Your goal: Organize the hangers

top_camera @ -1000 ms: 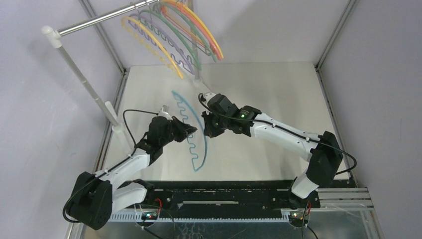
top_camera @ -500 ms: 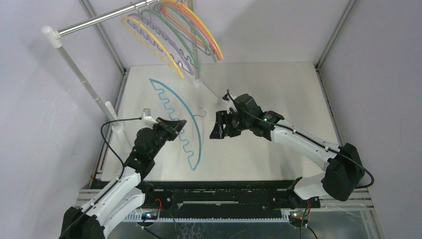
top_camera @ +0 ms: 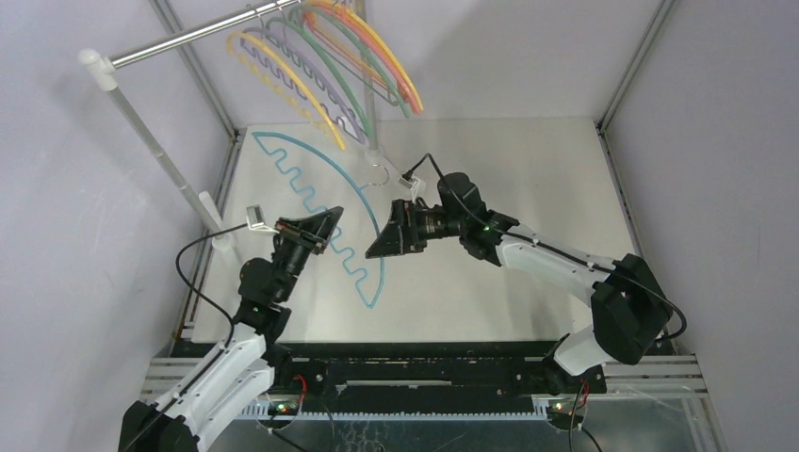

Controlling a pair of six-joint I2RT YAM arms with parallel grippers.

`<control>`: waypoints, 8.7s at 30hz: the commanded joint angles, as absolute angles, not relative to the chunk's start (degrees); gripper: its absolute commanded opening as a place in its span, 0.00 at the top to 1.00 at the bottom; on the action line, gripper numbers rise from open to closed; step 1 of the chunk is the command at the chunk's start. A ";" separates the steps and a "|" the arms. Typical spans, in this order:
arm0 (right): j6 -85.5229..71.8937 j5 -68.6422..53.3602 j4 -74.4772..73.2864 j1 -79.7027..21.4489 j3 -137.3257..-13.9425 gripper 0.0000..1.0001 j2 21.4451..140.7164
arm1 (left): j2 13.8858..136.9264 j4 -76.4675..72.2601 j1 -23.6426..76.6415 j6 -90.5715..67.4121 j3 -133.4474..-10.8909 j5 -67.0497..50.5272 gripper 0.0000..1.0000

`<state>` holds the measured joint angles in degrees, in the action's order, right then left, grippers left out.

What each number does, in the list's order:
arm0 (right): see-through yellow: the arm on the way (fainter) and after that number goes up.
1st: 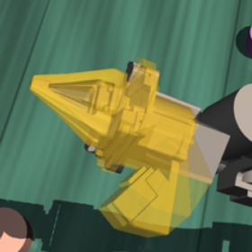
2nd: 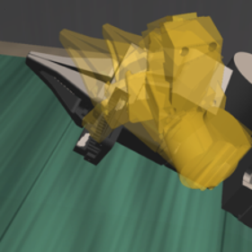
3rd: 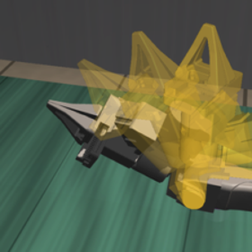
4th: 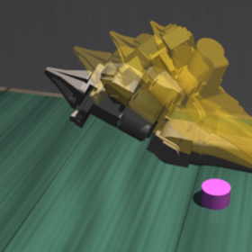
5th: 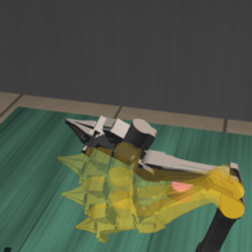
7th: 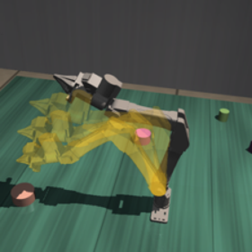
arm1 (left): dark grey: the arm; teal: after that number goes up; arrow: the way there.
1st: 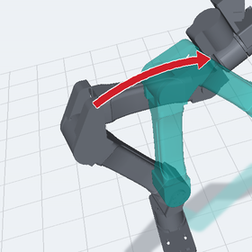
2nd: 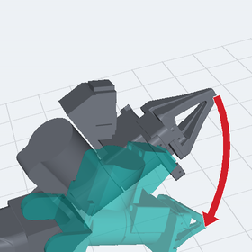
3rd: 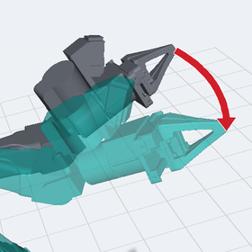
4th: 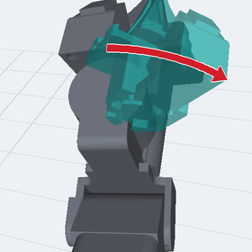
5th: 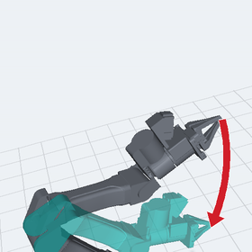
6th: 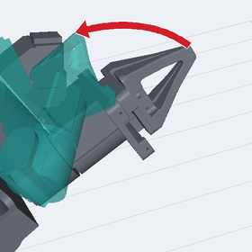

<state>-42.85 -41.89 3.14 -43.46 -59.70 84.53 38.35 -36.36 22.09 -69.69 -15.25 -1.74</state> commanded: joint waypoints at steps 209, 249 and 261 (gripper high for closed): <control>-0.08 11.54 -39.58 -52.60 -105.56 0.00 93.05 | 85.11 -13.94 -5.01 -86.34 -76.52 -12.12 1.00; -6.06 3.36 -39.99 -49.87 -93.94 0.00 88.32 | 69.39 -12.93 -9.06 -63.86 -56.81 -14.43 0.00; -6.86 4.08 -39.29 -50.40 -90.61 0.00 86.90 | 68.55 -23.75 -13.12 -69.55 -54.75 -17.76 0.01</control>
<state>-5.78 3.60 -41.67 -49.95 -90.72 89.43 69.32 -18.63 -11.84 -67.11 -55.46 -14.44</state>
